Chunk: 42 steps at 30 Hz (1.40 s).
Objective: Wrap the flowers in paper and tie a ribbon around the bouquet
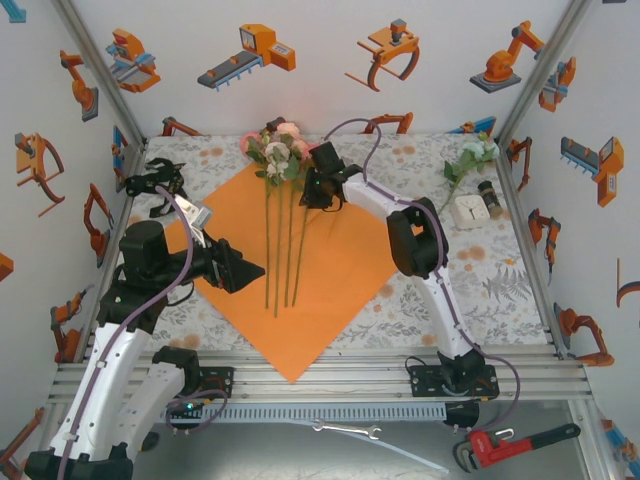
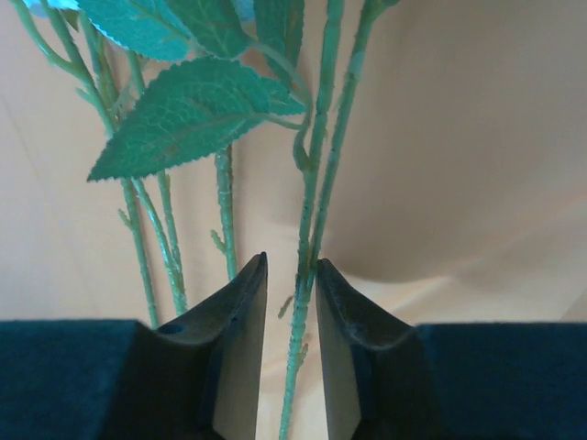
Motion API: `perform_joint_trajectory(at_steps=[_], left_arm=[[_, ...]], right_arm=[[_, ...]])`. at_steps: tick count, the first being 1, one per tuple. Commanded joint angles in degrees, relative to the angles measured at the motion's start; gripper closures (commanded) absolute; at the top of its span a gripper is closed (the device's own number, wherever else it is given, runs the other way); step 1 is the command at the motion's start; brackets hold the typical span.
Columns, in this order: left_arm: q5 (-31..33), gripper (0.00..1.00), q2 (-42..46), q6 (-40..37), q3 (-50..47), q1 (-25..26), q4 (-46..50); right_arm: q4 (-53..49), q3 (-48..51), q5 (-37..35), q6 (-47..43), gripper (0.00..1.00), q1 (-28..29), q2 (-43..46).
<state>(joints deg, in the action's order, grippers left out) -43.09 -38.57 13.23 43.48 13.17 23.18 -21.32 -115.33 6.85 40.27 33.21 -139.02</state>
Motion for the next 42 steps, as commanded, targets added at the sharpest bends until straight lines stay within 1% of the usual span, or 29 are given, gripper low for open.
perform_joint_trajectory(at_steps=[1, 7, 11, 13, 16, 20, 22, 24, 27, 29, 35, 39, 42], left_arm=[[-0.9, 0.03, -0.1, -0.7, 0.1, 0.3, -0.2], [-0.8, 0.03, 0.1, -0.7, 0.1, 0.3, -0.1], [-0.9, 0.03, 0.1, -0.7, 0.2, 0.4, -0.2], [-1.3, 0.03, 0.2, -0.7, 0.1, 0.3, -0.3], [-2.6, 0.03, 0.1, -0.4, 0.0, 0.4, -0.9], [-6.7, 0.03, 0.3, 0.8, -0.6, 0.6, -3.6], [-8.5, 0.03, 0.4, 1.4, -0.9, 0.7, -4.9], [-9.0, 0.03, 0.8, 1.8, -1.2, 1.0, -5.6], [-8.7, 0.03, 1.3, 1.8, -1.4, 1.0, -5.8], [-8.6, 0.03, 1.1, 1.9, -1.4, 1.0, -5.7], [-7.3, 0.03, 1.0, 1.5, -1.2, 1.0, -4.9], [-6.5, 0.03, 1.3, 1.1, -1.1, 1.0, -4.3], [-6.2, 0.03, 1.3, 1.0, -1.0, 1.0, -4.0]], right_arm=[[-0.2, 0.5, -1.3, -1.9, 0.63, 0.1, 3.6], [-3.3, 1.5, -1.3, -5.7, 0.55, -1.2, 9.1], [-4.2, 4.6, -0.9, -7.9, 0.54, -4.2, 15.2], [-4.1, 7.6, -3.1, -9.8, 0.54, -6.8, 18.9], [-4.5, 11.7, -6.7, -12.8, 0.54, -12.2, 23.3], [-5.8, 15.6, -11.5, -15.5, 0.54, -21.5, 25.9], [-6.1, 17.0, -13.4, -16.0, 0.55, -26.1, 25.6], [-6.8, 17.1, -14.7, -16.0, 0.55, -29.7, 24.3], [-8.6, 15.4, -15.9, -15.9, 0.57, -33.1, 21.3], [-9.6, 13.8, -16.1, -16.1, 0.57, -34.0, 19.3], [-12.5, 9.1, -20.2, -16.0, 0.60, -34.2, 13.9], [-14.5, 7.6, -23.4, -14.7, 0.61, -34.3, 11.2], [-14.7, 7.4, -24.1, -14.7, 0.60, -34.3, 10.1]])
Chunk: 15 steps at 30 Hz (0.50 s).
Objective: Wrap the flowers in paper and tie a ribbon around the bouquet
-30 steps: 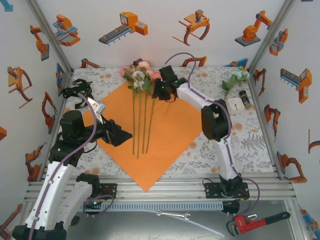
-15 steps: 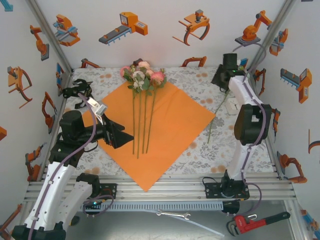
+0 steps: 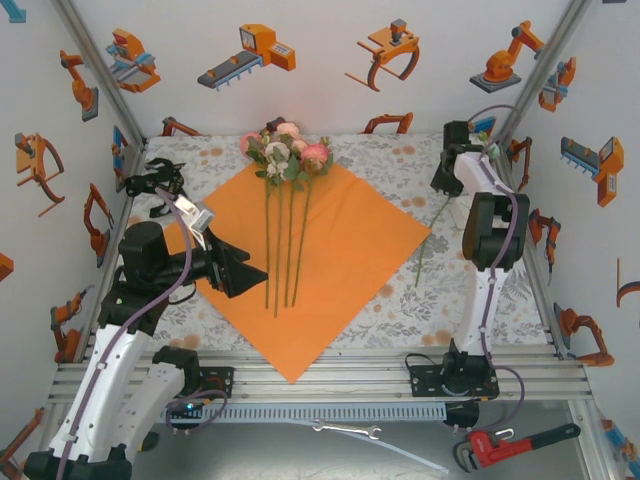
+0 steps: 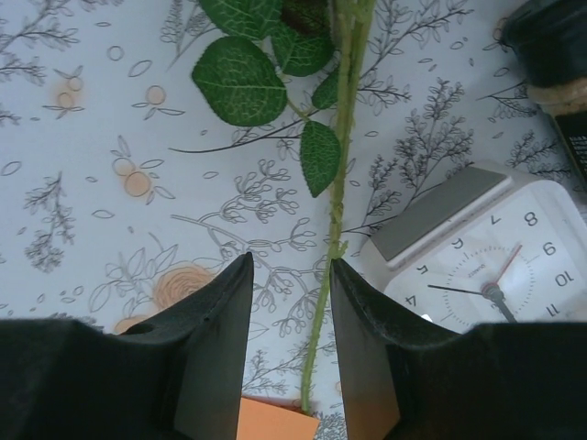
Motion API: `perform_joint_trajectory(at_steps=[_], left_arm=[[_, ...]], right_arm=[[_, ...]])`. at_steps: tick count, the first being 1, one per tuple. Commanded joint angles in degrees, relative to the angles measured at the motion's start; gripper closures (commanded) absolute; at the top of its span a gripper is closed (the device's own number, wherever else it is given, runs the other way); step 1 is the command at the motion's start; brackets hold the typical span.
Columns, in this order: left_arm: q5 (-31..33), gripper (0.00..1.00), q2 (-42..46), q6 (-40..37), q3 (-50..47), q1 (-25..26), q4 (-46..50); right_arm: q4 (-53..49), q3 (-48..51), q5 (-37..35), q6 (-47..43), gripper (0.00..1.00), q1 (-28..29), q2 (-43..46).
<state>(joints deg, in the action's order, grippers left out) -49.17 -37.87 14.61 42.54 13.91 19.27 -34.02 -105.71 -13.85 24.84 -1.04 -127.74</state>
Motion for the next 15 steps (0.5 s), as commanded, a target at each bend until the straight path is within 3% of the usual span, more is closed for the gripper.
perform_joint_trajectory(at_steps=[1, 11, 15], left_arm=[[-0.1, 0.03, 0.4, -0.4, -0.1, 0.3, -0.2], [0.3, 0.03, 0.6, -0.6, 0.0, 0.3, 0.3], [0.6, 0.03, 0.7, -0.7, 0.1, 0.3, 0.5]], right_arm=[[-2.2, -2.4, -3.4, 0.7, 0.60, -0.1, -1.4], [-4.4, -5.6, -0.5, 1.2, 0.60, -1.6, -5.4], [-4.9, -6.9, 2.0, 1.4, 0.65, -2.3, -6.7]])
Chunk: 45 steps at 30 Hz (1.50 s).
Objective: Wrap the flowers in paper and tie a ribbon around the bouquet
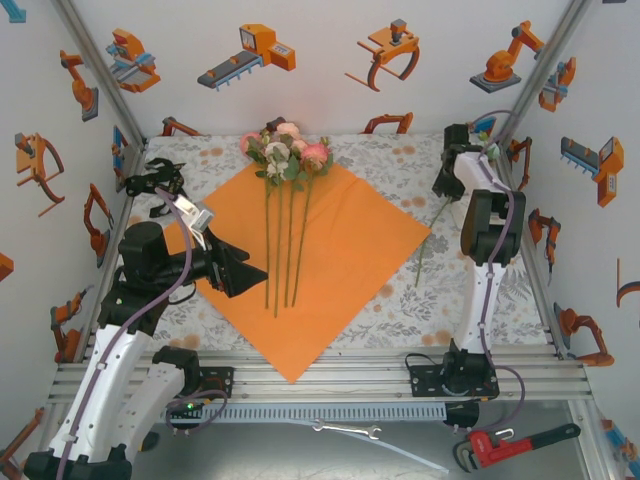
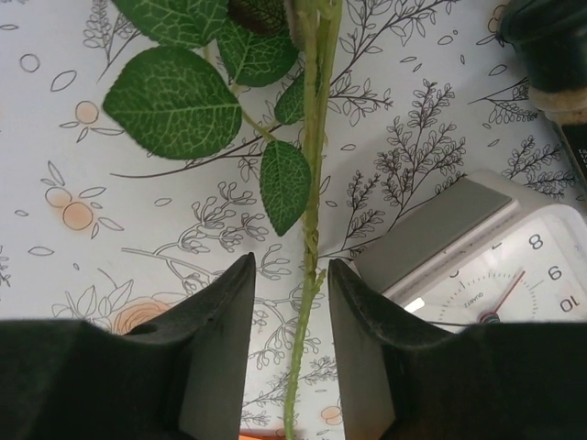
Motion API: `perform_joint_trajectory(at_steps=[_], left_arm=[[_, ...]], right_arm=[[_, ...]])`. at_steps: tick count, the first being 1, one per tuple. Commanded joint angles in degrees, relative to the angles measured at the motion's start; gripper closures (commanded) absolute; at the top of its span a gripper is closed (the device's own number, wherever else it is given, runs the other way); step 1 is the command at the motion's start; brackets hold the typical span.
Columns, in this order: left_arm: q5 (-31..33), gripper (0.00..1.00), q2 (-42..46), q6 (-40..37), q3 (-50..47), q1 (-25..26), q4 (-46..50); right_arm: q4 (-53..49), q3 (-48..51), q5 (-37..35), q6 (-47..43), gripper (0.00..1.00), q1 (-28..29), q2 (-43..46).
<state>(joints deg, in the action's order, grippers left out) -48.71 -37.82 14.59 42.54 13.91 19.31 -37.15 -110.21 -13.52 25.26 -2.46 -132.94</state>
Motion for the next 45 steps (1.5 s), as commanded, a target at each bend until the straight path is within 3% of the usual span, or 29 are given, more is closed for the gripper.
perform_joint_trajectory(at_steps=[1, 8, 12, 15, 21, 27, 32, 38, 45], left_arm=[[0.3, 0.03, 0.6, -0.7, 0.1, 0.3, 0.5], [0.7, 0.03, 0.7, -0.8, 0.2, 0.2, 0.8], [1.1, 0.03, 1.0, -0.9, 0.1, 0.3, 0.9], [1.2, 0.03, 1.0, -1.0, 0.1, 0.3, 0.8], [0.1, 0.03, 0.4, -1.0, 0.2, 0.2, 0.6], [1.6, 0.03, 0.1, -0.9, 0.1, 0.3, 0.9], [3.4, 0.03, -0.6, -1.3, 0.5, 0.2, 2.2], [3.6, 0.03, -0.9, -1.4, 0.6, 0.1, 2.2], [3.7, 0.03, -1.1, -1.5, 0.5, 0.0, 2.4]], right_arm=[[-1.9, -2.6, 2.0, 1.0, 0.68, -1.0, -1.6], [-5.3, -6.0, 3.0, 0.5, 0.81, -1.1, -4.1], [-5.5, -6.7, 3.5, -0.1, 0.94, -1.1, -4.0], [-5.1, -6.2, 4.3, -1.2, 1.00, -0.9, -1.0], [0.5, 0.5, 7.8, -1.8, 1.00, 1.2, 11.6], [3.5, 6.2, 11.1, 1.2, 1.00, 8.1, 21.0], [7.3, 10.0, 13.3, 6.5, 1.00, 16.4, 22.7], [12.9, 10.6, 13.7, 13.1, 1.00, 27.1, 16.5], [15.5, 3.4, 13.3, 21.6, 1.00, 31.9, 6.1]])
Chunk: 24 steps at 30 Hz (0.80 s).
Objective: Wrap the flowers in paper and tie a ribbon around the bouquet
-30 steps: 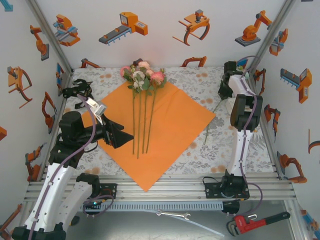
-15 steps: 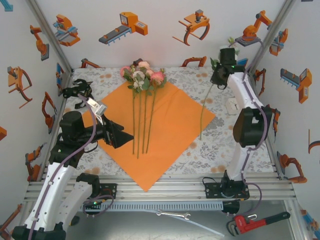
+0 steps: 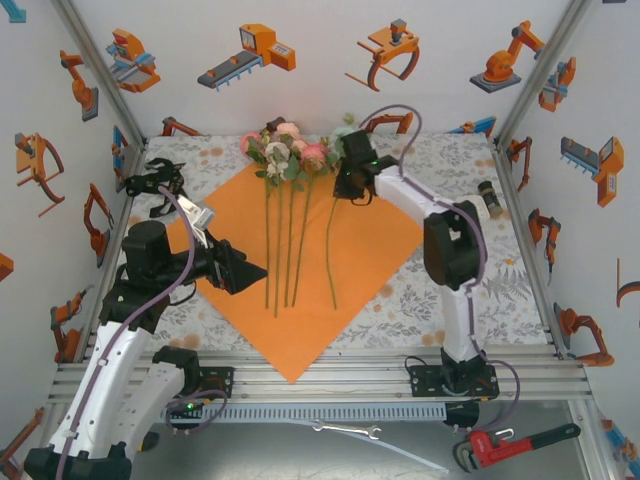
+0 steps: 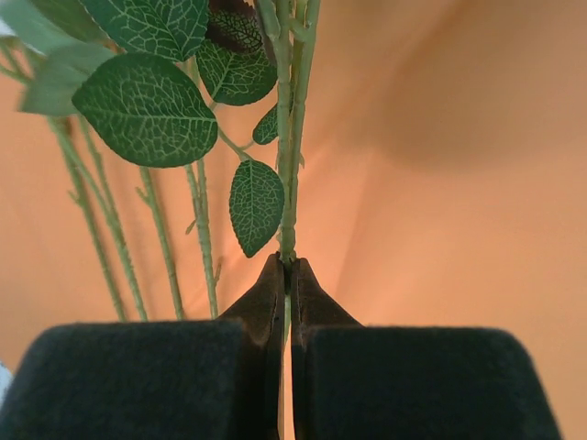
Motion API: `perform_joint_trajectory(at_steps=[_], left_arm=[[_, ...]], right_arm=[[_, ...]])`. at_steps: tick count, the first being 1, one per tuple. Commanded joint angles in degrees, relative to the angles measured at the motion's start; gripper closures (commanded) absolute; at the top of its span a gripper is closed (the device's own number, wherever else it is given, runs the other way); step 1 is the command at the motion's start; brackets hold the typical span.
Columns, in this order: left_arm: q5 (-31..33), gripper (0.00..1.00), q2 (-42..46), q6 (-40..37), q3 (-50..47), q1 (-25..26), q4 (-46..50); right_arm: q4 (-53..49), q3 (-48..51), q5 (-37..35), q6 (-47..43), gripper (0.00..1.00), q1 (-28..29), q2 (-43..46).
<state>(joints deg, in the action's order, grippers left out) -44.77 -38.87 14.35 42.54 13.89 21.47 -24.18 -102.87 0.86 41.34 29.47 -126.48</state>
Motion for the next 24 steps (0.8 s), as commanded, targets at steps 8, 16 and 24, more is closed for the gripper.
perform_joint_trajectory(at_steps=[8, 16, 24], left_arm=[[-0.4, 0.03, -0.2, -1.3, 0.7, -0.1, 0.1], [-0.2, 0.03, -0.1, -1.3, 0.6, -0.1, 0.1], [1.6, 0.03, -0.1, -1.5, 0.6, -0.1, 1.0]], right_arm=[[5.4, -3.4, -0.8, 9.9, 0.92, 1.6, -3.4], [7.9, -2.7, 2.8, 11.0, 0.69, 1.5, -4.6], [7.8, -0.6, 3.6, 8.2, 0.58, 0.3, 0.5]])
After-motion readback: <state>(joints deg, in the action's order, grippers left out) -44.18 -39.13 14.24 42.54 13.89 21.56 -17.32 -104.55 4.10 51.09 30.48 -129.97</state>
